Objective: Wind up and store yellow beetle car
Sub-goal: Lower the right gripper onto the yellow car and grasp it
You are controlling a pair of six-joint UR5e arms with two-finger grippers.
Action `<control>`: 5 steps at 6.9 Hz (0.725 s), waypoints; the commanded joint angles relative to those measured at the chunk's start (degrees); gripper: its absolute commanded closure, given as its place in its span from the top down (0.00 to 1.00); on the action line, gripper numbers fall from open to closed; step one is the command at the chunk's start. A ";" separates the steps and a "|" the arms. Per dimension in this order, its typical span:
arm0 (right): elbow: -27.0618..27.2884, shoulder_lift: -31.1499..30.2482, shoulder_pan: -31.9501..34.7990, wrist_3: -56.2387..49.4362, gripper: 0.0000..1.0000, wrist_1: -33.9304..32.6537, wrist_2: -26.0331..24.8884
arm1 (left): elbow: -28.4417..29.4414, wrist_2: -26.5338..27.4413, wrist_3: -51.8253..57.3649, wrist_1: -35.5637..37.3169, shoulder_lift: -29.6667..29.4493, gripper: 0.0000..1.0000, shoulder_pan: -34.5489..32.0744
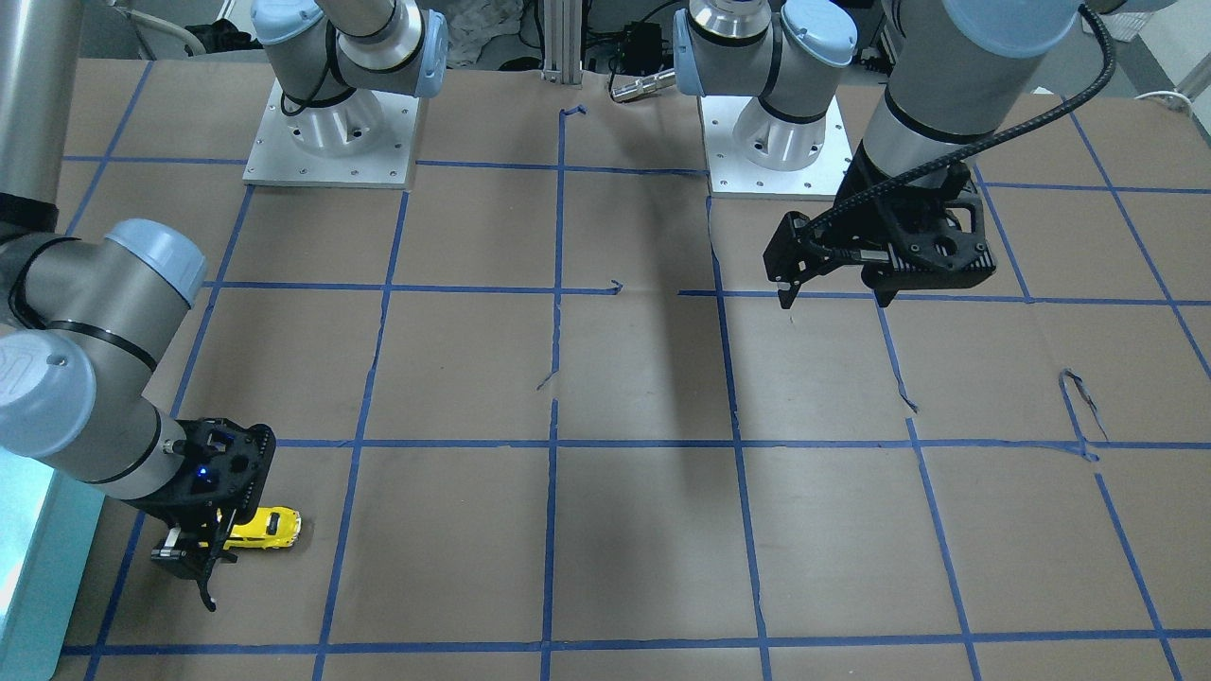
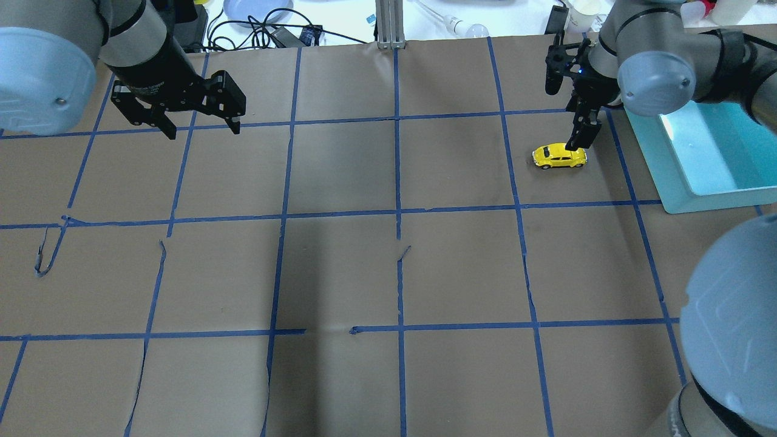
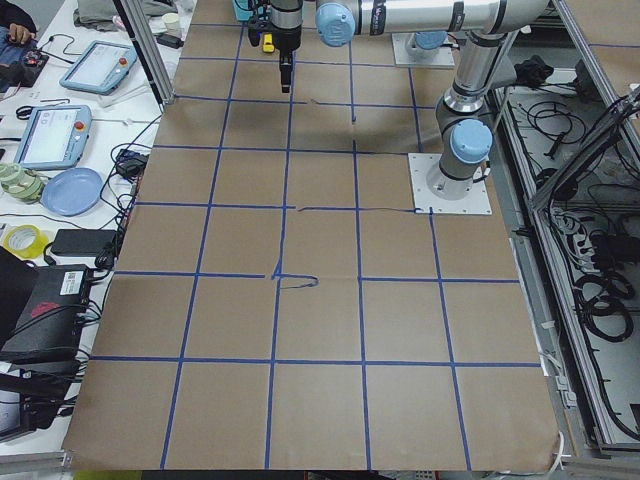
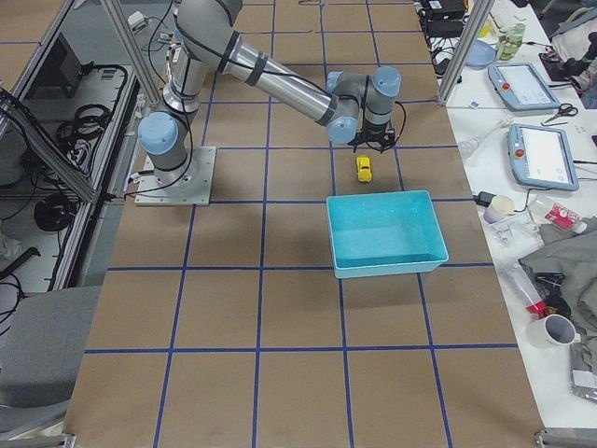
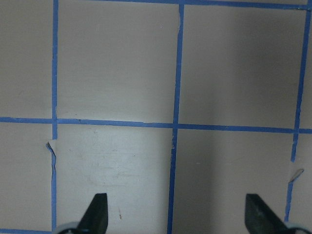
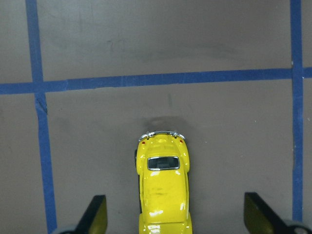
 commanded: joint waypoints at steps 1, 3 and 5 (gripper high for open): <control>2.21 0.95 -0.31 -1.40 1.00 -2.75 -1.63 | -1.04 0.51 3.25 -0.09 0.55 1.00 0.13; 6.09 1.04 -0.40 -1.41 0.85 -9.27 -1.64 | -1.05 0.68 3.44 -0.09 1.52 1.00 1.18; 6.45 0.87 -1.62 -0.97 0.27 -9.28 -1.38 | -1.13 0.68 3.44 -0.17 1.70 1.00 1.45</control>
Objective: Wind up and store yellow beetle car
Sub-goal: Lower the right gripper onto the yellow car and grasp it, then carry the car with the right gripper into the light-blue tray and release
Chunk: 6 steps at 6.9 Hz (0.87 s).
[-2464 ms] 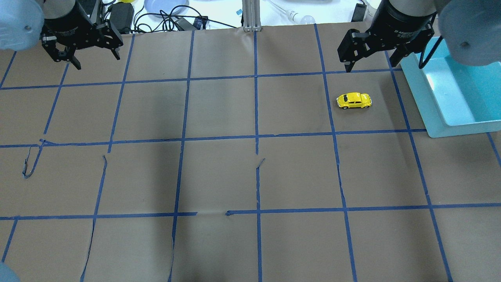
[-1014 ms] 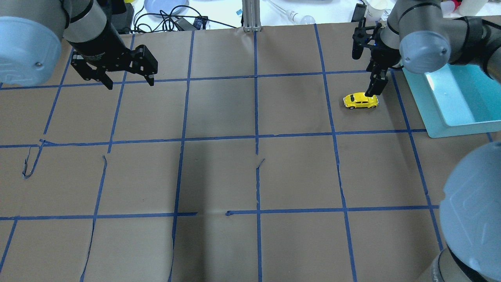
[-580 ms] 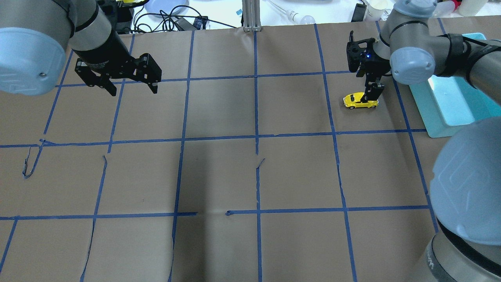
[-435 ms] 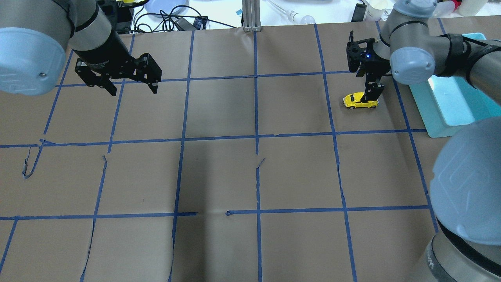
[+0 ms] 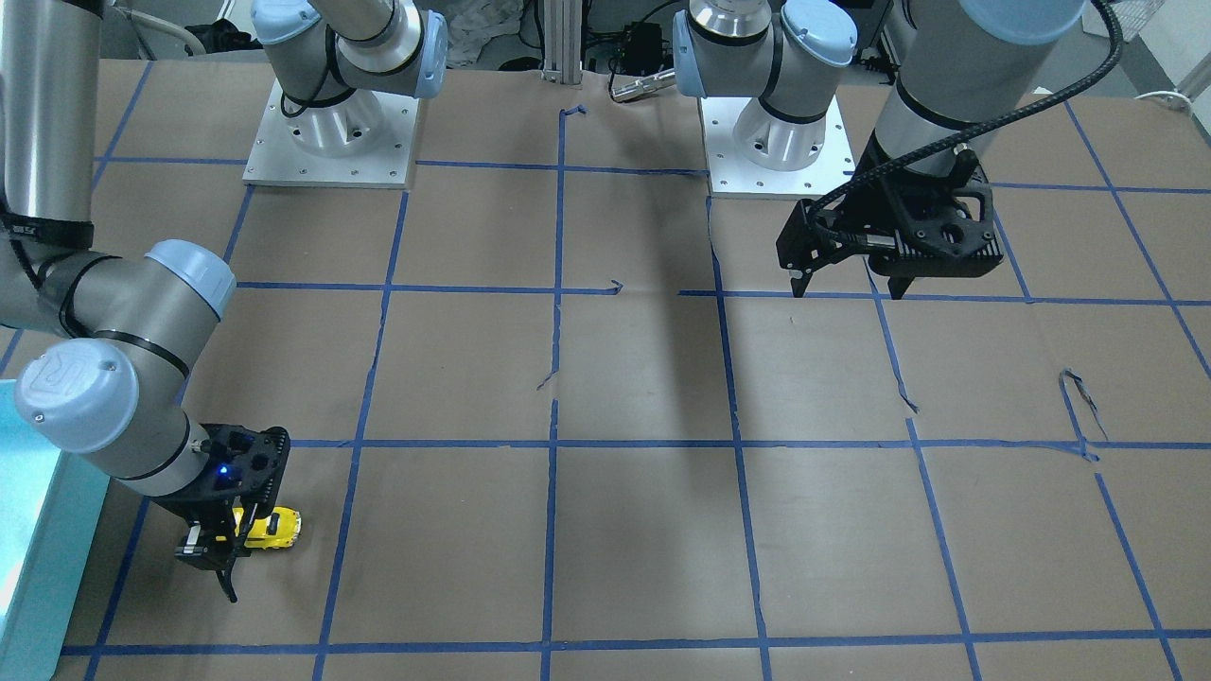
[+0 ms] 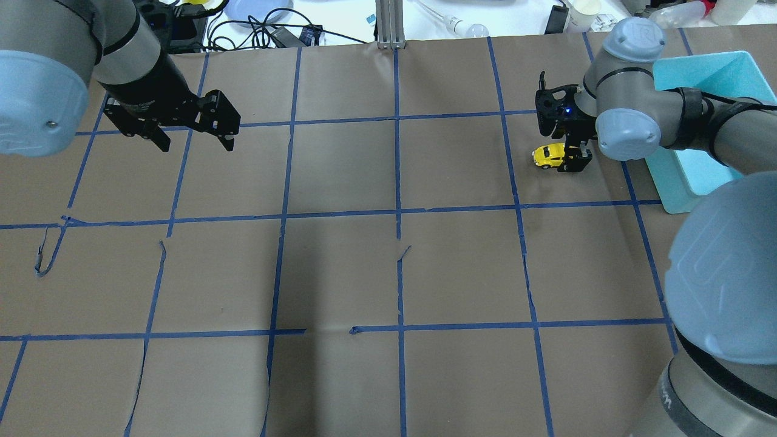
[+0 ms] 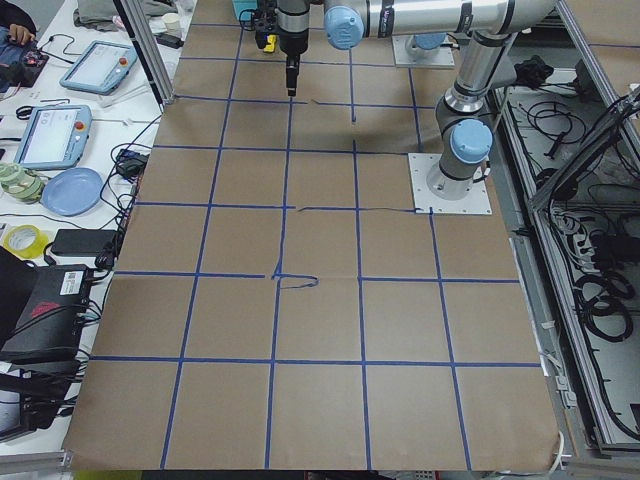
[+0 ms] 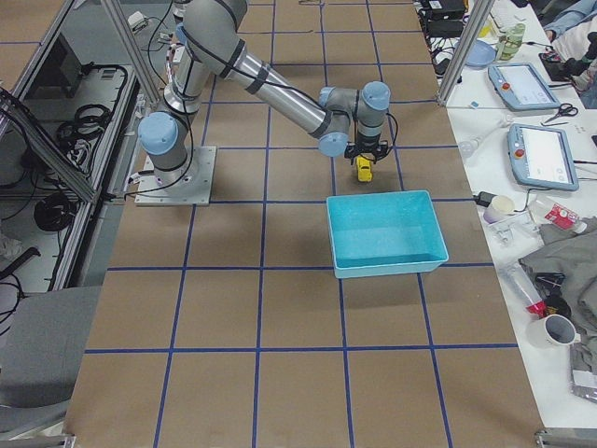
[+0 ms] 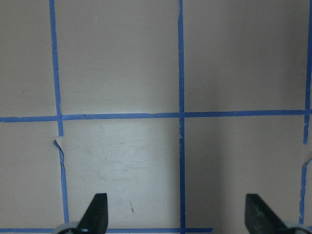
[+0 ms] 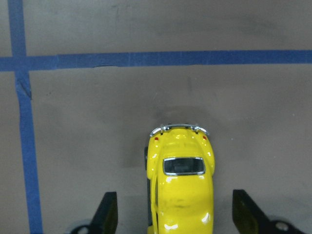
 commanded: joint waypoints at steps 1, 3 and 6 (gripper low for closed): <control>0.50 -0.47 -1.05 0.69 0.14 0.36 -0.26 | -0.07 0.01 0.03 0.11 0.15 1.00 0.39; 0.07 -3.01 -1.23 2.53 0.02 0.89 0.09 | -0.07 -0.17 0.03 0.20 0.06 1.00 0.39; -11.47 -7.15 -3.67 5.88 0.00 18.90 -1.92 | -0.94 -0.25 0.03 0.90 0.06 1.00 0.30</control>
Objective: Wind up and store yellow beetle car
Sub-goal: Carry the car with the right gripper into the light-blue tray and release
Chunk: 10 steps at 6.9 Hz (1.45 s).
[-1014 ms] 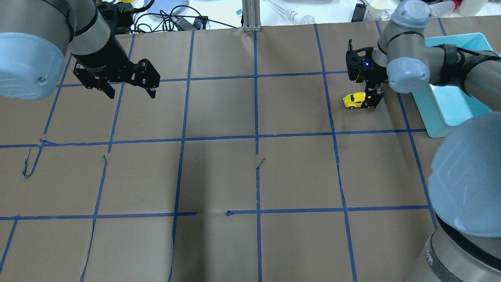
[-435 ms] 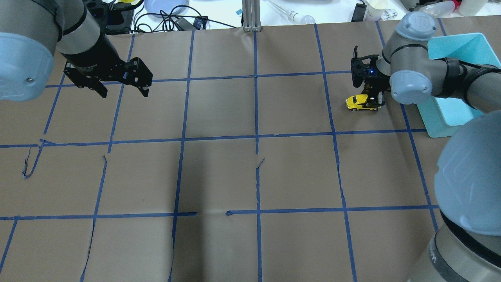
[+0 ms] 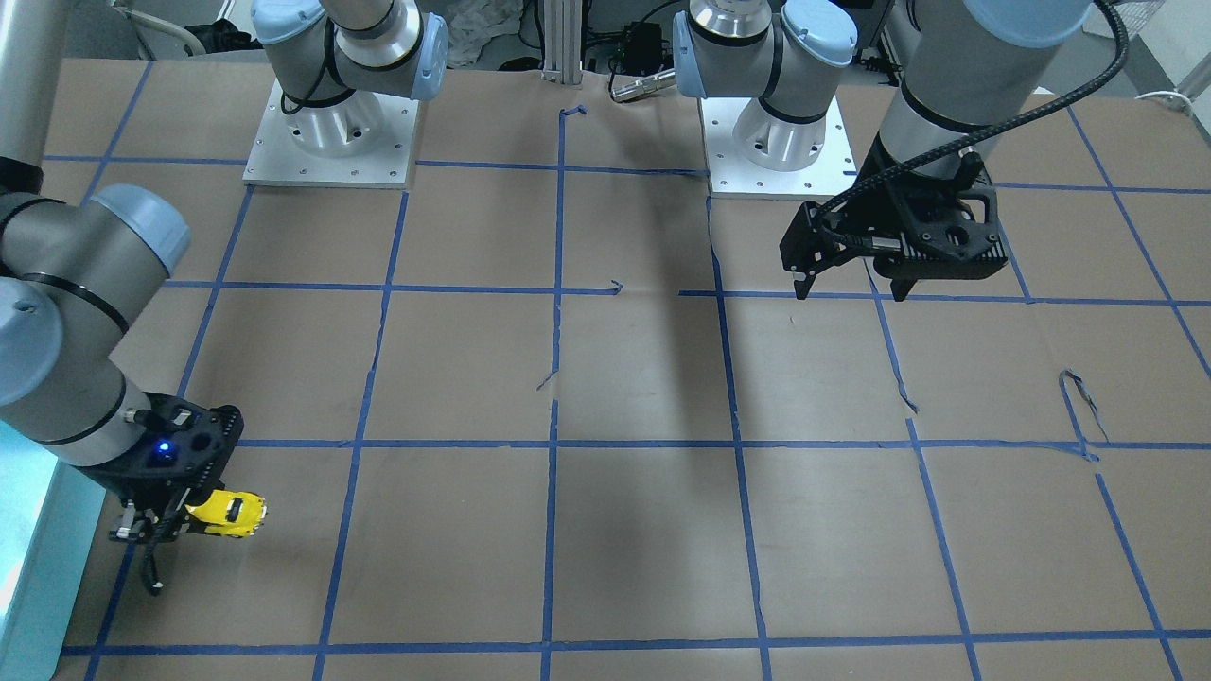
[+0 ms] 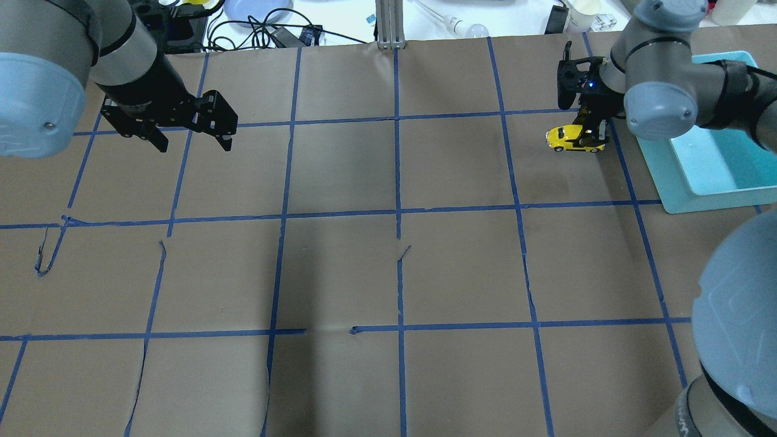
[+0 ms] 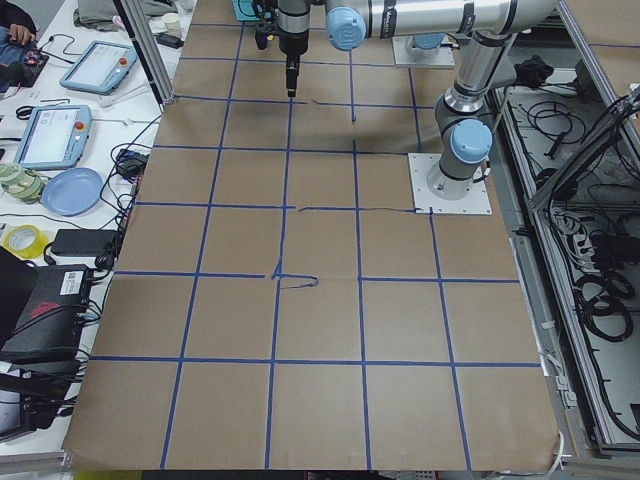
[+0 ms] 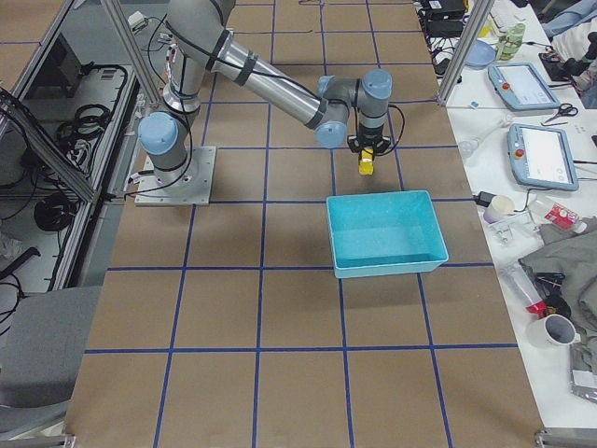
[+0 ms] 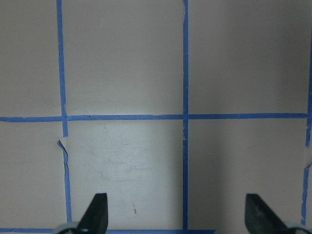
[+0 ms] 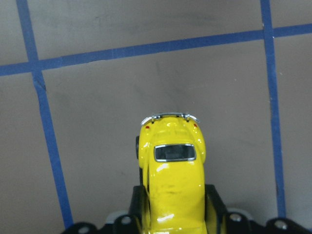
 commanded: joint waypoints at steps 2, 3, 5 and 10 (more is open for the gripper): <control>-12.46 0.04 -11.51 -10.95 0.00 17.06 -0.99 | -0.50 -0.14 0.05 0.45 -0.13 1.00 -0.10; -13.51 1.44 -14.70 -18.69 0.00 15.50 -1.42 | -0.59 -0.06 -0.04 0.45 -0.04 1.00 -0.10; -13.43 5.91 -19.02 -26.57 0.00 8.65 -1.07 | -0.59 -0.05 -0.04 0.45 -0.04 1.00 -0.10; -9.93 12.26 -19.30 -36.64 0.12 -0.92 2.53 | -0.59 -0.05 0.05 0.45 -0.04 1.00 -0.01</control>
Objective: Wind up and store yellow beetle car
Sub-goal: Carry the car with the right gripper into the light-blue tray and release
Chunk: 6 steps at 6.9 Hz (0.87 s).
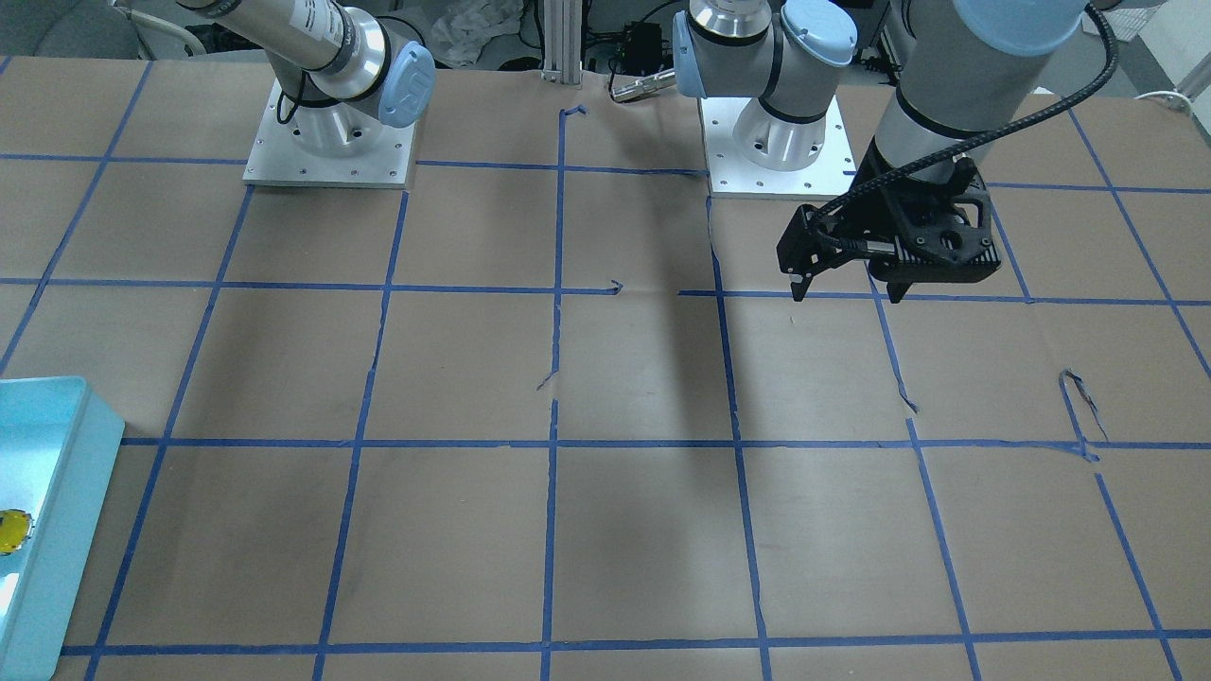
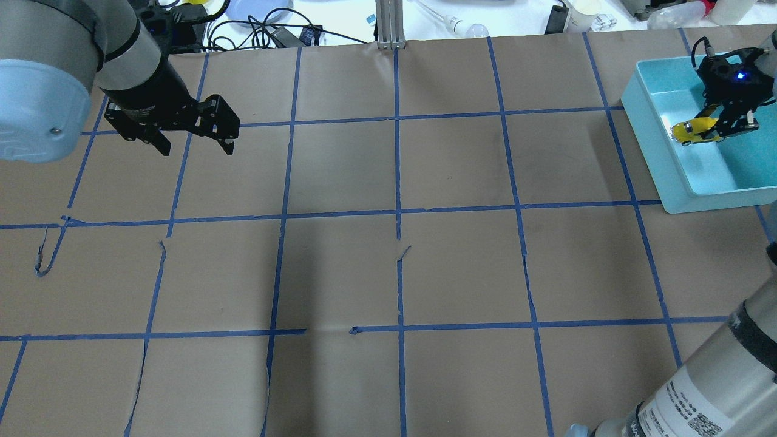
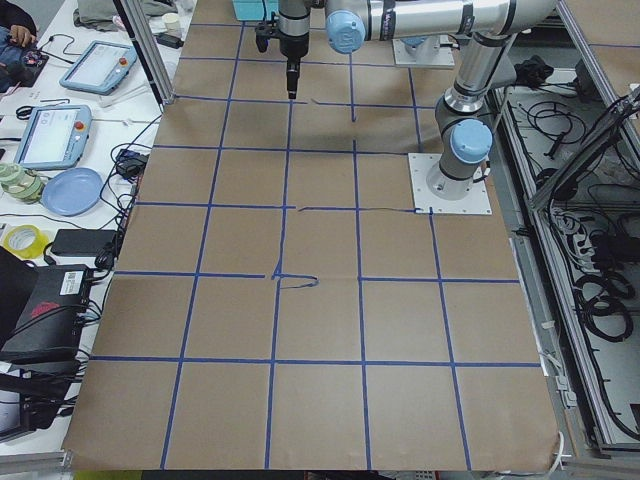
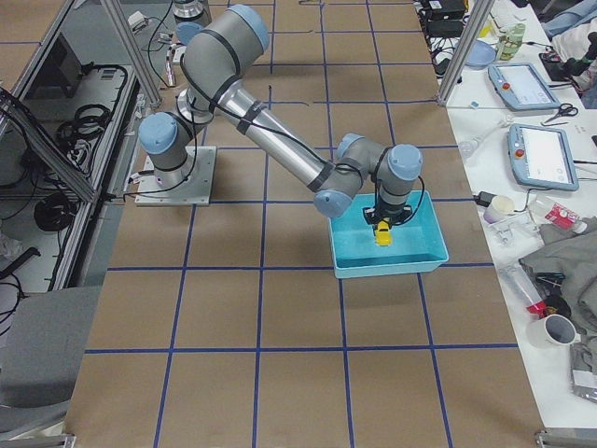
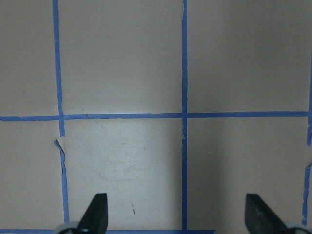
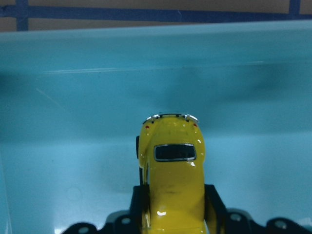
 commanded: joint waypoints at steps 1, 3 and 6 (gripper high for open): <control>1.27 1.05 -0.03 -5.56 0.14 -2.48 1.11 | 0.00 -0.11 0.17 0.00 -0.26 1.00 0.01; 3.28 0.79 -0.03 -5.39 0.86 -2.48 1.54 | 0.00 -0.11 0.09 0.09 -0.09 1.00 0.01; 3.46 -5.68 0.49 5.71 0.94 0.04 1.11 | 0.18 -0.11 2.35 0.17 0.00 1.00 0.19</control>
